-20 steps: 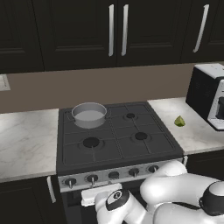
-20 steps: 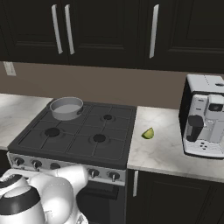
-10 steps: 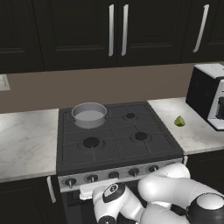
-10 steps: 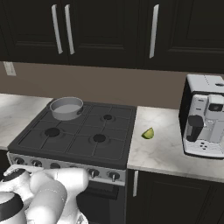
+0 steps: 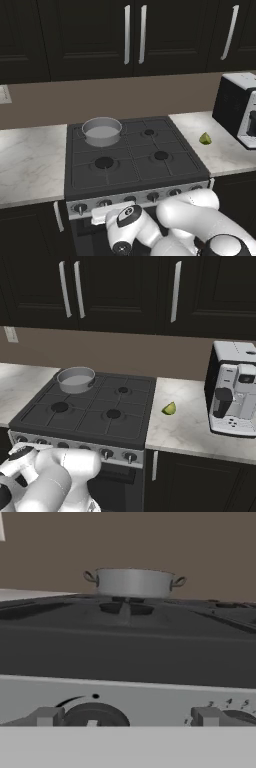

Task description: Turn on the burner for the pot on the stove. Wait thirty seconds for the pot to heat up. Then add the lemon wedge to the pot.

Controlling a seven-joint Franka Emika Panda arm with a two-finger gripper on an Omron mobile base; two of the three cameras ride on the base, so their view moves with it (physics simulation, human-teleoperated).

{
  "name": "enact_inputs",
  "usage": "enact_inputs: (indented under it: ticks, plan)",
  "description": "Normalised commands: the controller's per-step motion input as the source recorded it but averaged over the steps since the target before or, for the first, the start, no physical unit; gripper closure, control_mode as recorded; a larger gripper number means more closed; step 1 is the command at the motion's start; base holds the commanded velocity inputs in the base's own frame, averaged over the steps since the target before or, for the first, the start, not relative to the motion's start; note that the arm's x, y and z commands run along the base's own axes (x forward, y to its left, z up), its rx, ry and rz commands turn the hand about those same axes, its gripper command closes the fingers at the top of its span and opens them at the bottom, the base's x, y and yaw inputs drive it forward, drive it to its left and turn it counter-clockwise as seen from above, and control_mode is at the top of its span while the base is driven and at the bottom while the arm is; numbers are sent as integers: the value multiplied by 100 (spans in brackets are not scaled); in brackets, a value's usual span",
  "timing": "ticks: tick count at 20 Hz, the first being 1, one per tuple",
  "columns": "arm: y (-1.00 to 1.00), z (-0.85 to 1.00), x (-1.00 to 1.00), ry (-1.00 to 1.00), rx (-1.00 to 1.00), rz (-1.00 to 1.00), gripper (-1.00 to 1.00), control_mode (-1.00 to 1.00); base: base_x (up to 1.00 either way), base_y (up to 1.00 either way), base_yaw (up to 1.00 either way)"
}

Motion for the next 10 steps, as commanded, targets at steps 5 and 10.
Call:
enact_inputs:
  ticks: [5,10]
  plan:
    - [0,-40,0,0,-3,0,-100,-100,0,0,0]
    - [0,0,0,0,0,0,-100,-100,0,0,0]
